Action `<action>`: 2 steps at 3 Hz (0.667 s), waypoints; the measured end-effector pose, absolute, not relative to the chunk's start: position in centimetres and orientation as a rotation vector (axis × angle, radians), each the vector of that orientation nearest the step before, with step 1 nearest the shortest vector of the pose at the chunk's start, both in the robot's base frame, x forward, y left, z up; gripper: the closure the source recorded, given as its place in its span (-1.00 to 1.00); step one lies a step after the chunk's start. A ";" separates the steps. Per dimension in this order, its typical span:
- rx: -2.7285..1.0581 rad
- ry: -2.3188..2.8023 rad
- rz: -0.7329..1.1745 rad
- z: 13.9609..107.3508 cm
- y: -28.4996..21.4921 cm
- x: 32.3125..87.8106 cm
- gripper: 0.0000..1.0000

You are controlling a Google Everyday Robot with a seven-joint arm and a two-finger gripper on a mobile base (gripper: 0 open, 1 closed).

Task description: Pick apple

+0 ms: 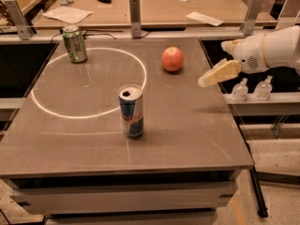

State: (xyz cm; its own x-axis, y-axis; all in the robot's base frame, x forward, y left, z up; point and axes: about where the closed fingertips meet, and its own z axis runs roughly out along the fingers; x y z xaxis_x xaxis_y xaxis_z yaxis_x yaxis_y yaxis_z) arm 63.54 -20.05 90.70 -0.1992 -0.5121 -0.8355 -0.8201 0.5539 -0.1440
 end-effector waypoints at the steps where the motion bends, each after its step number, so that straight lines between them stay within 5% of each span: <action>1: -1.087 1.870 0.425 89.7 -18.9 65.8 -1.00; 2: -1.107 1.865 0.441 89.0 -17.7 67.8 -1.00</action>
Offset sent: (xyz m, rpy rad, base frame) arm 0.0689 0.0350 -0.0215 0.0017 0.0130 0.0423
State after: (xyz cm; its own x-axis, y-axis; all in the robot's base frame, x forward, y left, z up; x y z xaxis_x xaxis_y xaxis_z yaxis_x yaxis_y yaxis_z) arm 67.82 -17.68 89.02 -0.1986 -0.5145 -0.8341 -0.8337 0.5362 -0.1322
